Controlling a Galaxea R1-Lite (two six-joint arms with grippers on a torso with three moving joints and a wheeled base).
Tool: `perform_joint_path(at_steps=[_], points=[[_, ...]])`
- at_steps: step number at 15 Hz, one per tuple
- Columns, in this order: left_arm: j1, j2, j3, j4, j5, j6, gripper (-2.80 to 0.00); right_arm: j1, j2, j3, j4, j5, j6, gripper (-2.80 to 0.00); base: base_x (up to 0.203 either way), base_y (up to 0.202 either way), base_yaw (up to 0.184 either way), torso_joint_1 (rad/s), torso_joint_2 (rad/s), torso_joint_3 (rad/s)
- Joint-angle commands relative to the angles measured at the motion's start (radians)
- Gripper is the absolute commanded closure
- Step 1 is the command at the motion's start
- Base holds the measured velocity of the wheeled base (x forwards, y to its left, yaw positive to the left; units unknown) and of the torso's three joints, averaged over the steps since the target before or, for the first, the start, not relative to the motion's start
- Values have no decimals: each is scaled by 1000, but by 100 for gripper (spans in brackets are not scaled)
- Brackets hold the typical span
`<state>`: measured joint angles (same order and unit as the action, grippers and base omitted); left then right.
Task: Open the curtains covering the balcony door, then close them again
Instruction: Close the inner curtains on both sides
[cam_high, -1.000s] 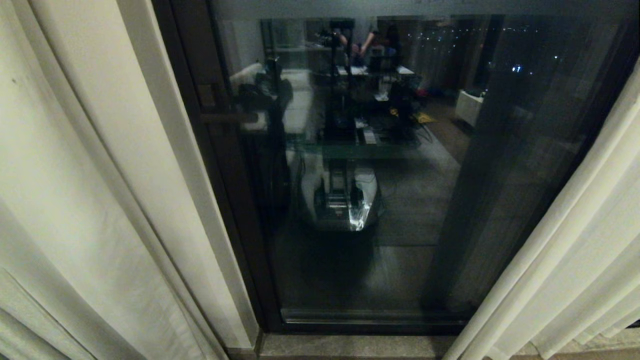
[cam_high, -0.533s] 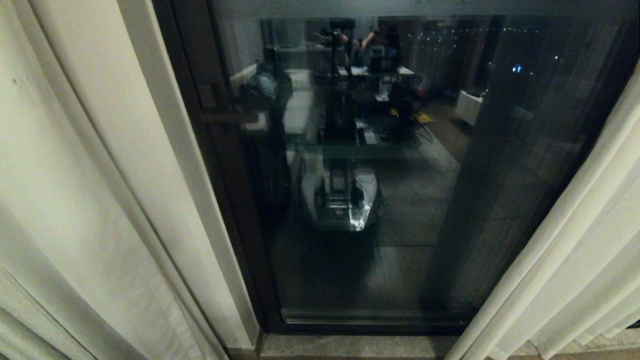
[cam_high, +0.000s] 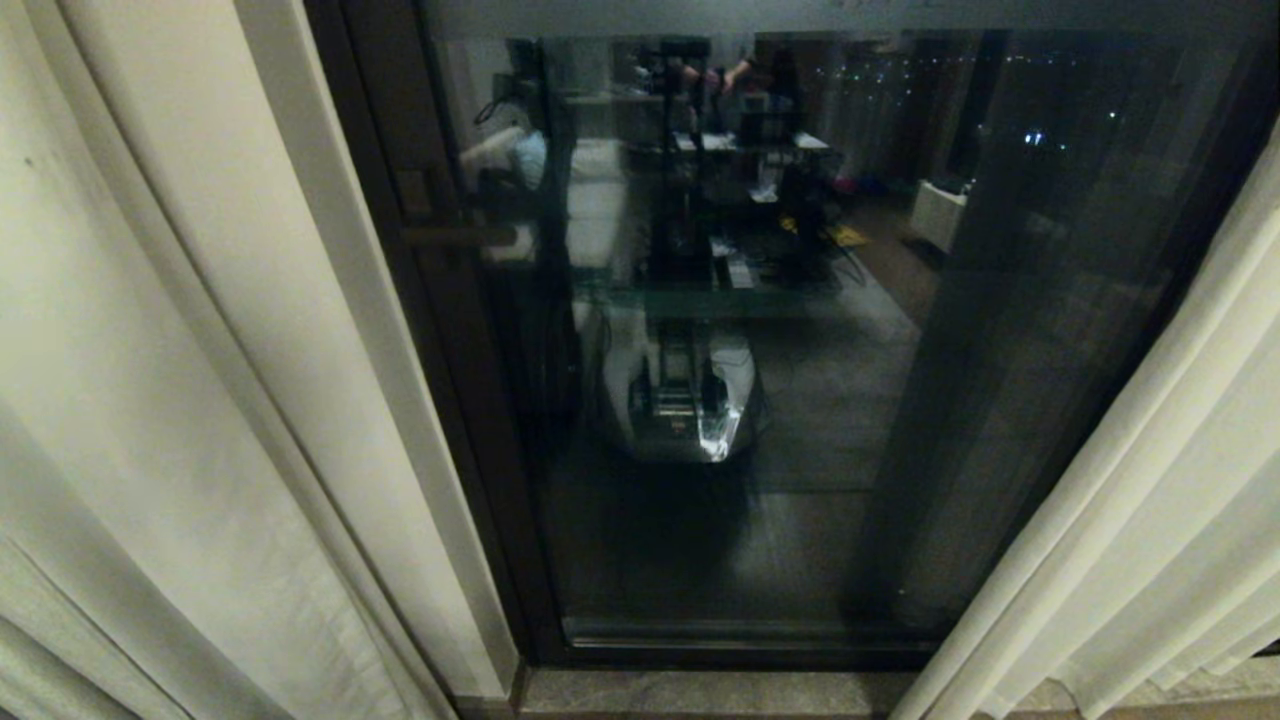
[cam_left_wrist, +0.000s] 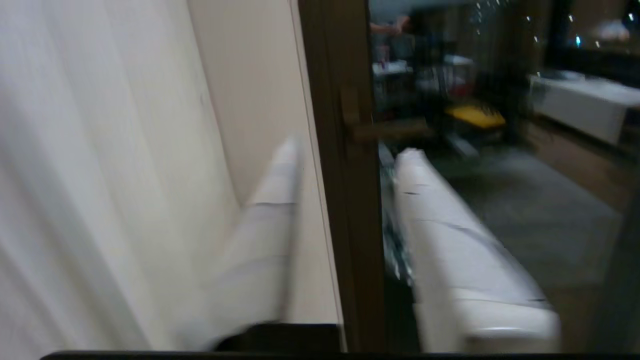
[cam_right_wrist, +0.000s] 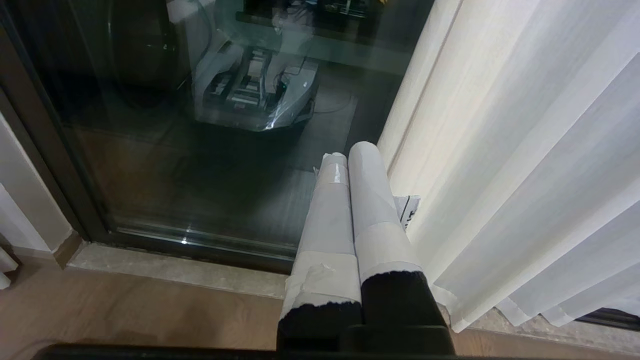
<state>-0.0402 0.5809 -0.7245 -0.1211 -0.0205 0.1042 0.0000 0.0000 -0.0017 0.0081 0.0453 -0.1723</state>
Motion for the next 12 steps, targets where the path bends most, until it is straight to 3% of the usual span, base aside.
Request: perform_joint_path(at_steps=[1,7,9,12], points=[[0,157,-86,-23,15,-4,-280,0,2,0,0,1,-1,0,0,0,0,0,0,0],[10,393,-361,-80,169,-1,-280,0,2,0,0,1,-1,0,0,0,0,0,0,0],[34,440,-397,-85,235,13,-280,0,2,0,-1,1,-1,0,0,0,0,0,0,0],[94,503,-410,-148,249,18,-280,0,2,0,0,1,-1,0,0,0,0,0,0,0]])
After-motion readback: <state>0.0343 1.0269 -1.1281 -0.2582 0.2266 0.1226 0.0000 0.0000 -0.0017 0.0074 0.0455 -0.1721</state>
